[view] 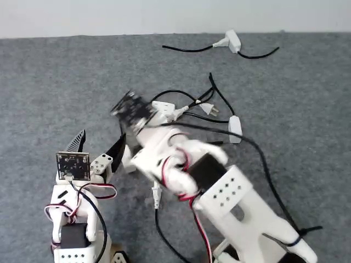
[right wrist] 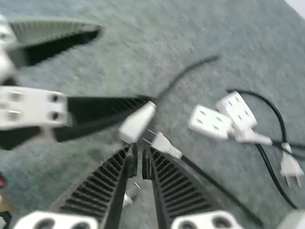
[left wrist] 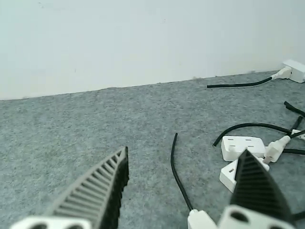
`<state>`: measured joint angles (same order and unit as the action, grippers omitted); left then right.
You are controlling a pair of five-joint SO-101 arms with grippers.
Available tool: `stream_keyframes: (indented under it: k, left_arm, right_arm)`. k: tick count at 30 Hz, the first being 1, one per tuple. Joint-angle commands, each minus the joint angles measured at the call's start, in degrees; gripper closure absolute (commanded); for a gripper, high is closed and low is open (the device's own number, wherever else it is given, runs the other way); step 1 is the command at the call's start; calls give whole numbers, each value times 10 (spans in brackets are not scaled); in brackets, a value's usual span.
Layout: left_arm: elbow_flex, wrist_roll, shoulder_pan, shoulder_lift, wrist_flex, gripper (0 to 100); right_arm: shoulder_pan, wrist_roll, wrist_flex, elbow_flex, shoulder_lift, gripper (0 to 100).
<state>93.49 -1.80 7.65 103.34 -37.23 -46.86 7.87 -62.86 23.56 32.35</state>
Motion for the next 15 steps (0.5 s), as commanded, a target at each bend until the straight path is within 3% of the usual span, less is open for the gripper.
stream_keyframes:
  k: [1, 6, 11, 15]
  left_arm:
    - [-10, 11, 16, 11, 21, 652]
    - [-1, 3, 43, 11, 38, 652]
    - [0, 3, 42, 11, 39, 652]
    - [0, 3, 42, 11, 38, 652]
  right_arm:
    - [68, -43, -32, -6, 11, 990]
    - [93, -139, -58, 23, -4, 989]
    - [52, -225, -82, 93, -21, 989]
    - [36, -258, -42, 168, -18, 990]
